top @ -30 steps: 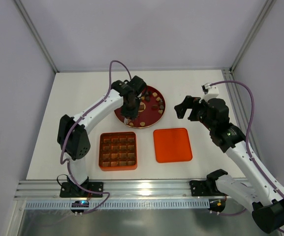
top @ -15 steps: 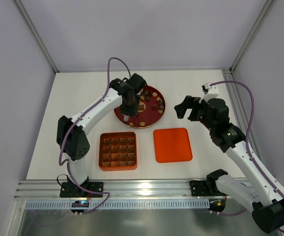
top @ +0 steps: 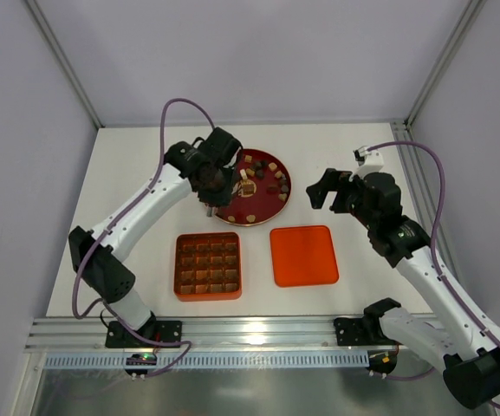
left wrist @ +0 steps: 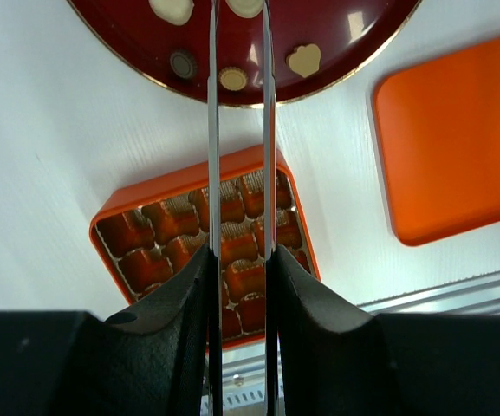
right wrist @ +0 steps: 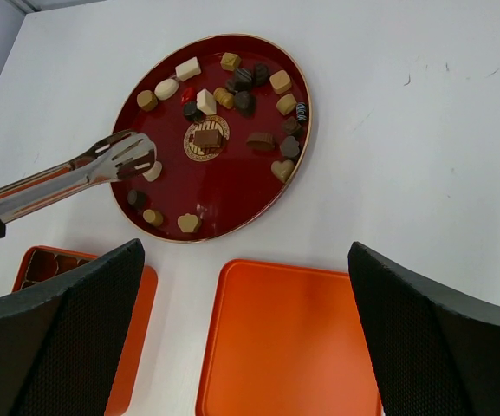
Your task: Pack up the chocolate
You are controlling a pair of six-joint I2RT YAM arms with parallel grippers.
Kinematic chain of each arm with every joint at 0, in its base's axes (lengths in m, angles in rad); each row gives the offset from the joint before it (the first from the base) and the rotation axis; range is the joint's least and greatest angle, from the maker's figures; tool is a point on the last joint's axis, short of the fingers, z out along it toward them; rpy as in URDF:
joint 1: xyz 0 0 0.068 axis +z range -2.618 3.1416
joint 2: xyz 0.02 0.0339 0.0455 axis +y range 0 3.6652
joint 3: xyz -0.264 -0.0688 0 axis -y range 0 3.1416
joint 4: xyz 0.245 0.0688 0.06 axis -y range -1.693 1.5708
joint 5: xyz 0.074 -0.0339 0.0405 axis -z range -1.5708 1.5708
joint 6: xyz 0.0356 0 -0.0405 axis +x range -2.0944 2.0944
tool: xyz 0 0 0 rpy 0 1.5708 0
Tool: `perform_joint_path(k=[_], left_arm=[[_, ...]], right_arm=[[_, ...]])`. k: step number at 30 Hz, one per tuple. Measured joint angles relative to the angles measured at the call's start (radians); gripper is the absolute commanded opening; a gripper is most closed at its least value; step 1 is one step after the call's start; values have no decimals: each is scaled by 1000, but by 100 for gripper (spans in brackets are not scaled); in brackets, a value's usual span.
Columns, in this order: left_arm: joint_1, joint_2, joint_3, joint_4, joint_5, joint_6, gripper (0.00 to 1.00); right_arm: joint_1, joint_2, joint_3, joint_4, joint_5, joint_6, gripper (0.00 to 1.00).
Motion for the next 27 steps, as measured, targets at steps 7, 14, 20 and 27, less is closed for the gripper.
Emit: perform_joint_path(k=[7,14,20,27], left_arm=[[0,-155,-104,-27,36,-9,27],[-1,-301,-227,-59,82,-26,27],[-22,-389,-301,-89,111,-34,27],[-60,-451,-354,-111,145,-51,27]], right_arm=[[0,18,0,6,0,0,100],[0,32,0,6,2,-1,100],[0,33,0,6,9,-4,100],[0,33,0,6,16,-5,100]])
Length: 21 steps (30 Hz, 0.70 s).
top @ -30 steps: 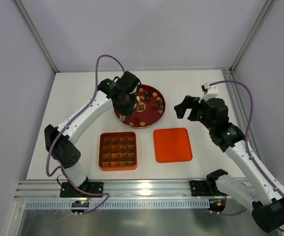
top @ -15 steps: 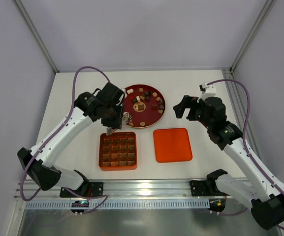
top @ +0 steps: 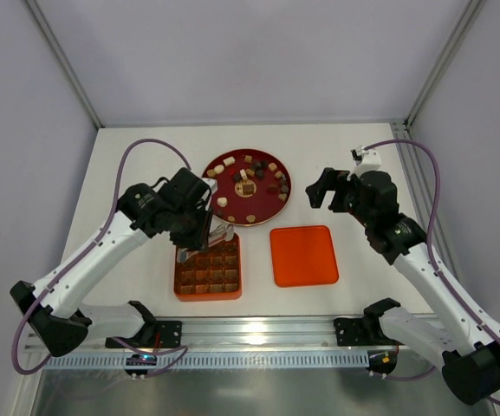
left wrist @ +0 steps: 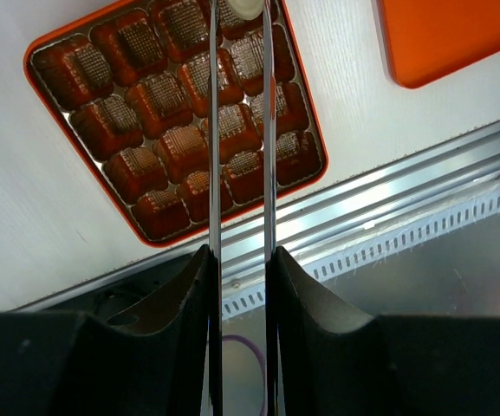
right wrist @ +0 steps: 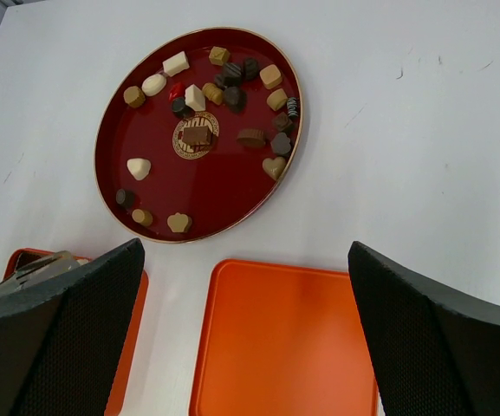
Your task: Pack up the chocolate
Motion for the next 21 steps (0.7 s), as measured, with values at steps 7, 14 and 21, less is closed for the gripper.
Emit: perform_joint_path(k=[7,14,21], left_arm=[[-27,-8,-49,-3,10,-6,27],[-32,-8,-75,10,10,-13,28],[-32,-8,-79,28,9,-27,32]], right_arm=[[0,0,0,0,2,0,100],[0,0,0,0,5,0,100],[0,0,0,0,7,0,100]])
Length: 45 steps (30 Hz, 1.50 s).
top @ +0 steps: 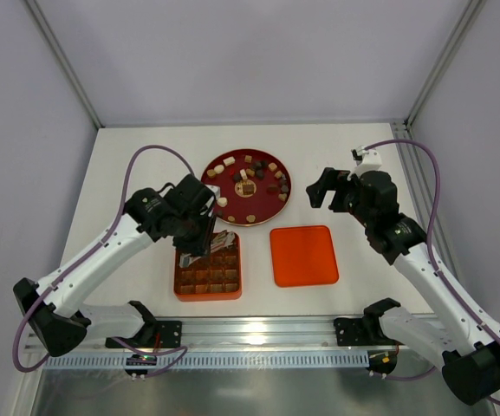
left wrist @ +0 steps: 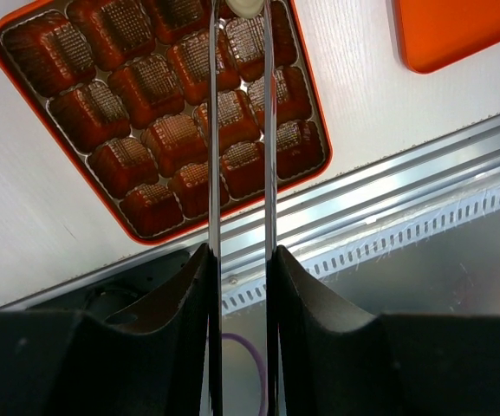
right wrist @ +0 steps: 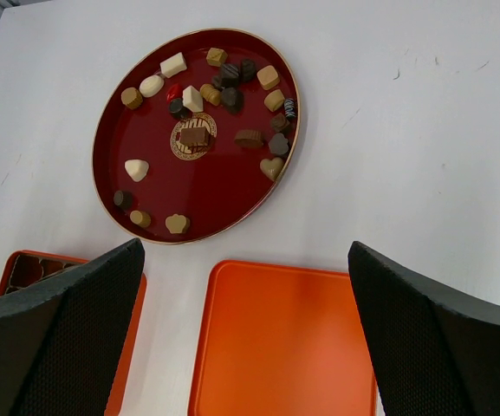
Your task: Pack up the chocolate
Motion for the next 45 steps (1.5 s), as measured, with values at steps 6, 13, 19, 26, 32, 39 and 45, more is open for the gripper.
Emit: perform_joint_path(k=[6,13,19,26,32,39,45], left_arm=[[0,8,0,13,-2,0,33],[0,20,-2,21,-3,0,33],[0,21,-8,26,-5,0,36],[0,22,-10,26,-18,0,36],[0,23,-7,25,-27,0,36],[0,50,121,13,-21,2,37],[2,162,279,13,-83,28,39]], right_arm=[[0,0,0,0,0,0,100],[0,0,-2,0,0,0,100],[0,0,-7,0,0,0,100],[0,0,-8,0,0,0,100],[0,0,-9,0,0,0,100],[0,0,-9,0,0,0,100],[0,0,-9,0,-1,0,100]])
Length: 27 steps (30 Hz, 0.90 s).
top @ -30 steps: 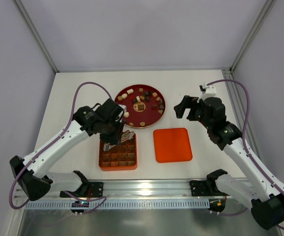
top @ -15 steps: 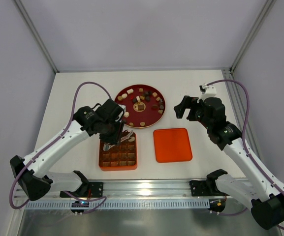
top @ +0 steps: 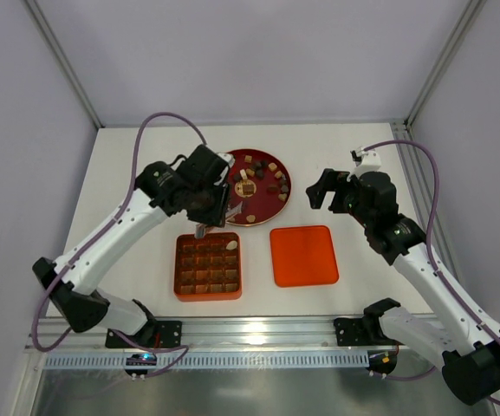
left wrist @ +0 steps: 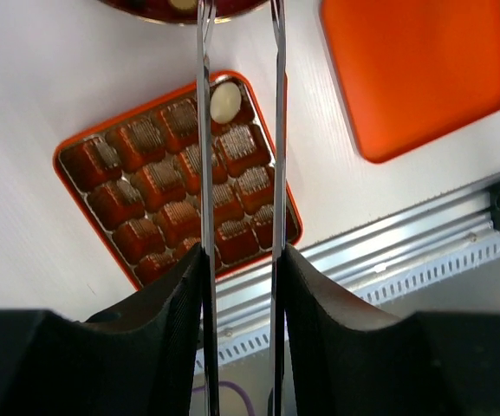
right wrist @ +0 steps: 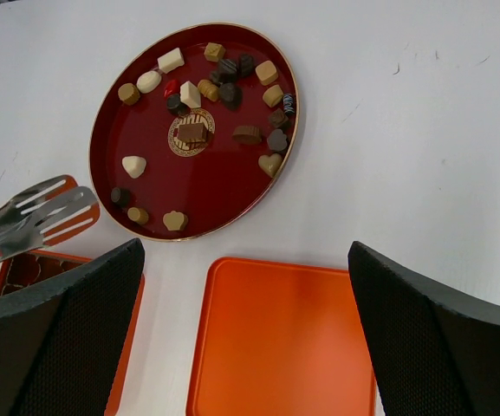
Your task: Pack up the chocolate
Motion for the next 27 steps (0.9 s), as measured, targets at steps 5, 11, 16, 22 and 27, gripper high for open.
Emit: perform_joint_path(k=[5,11,16,22,27], left_arm=[[23,166,98,3,-72,40,40],[83,298,129,13,-141,87,41],[143,321,129,25,-150,110,43],[163,346,129,44,-142,130,43],[163,370,121,61,-124,132,43]], right_arm=[[0,0,0,0,-3,0,100],[0,-3,0,0,-3,0,100],[0,-3,0,-1,-7,0,100],[0,-3,0,0,-11,0,100],[0,-3,0,0,-11,0,100]])
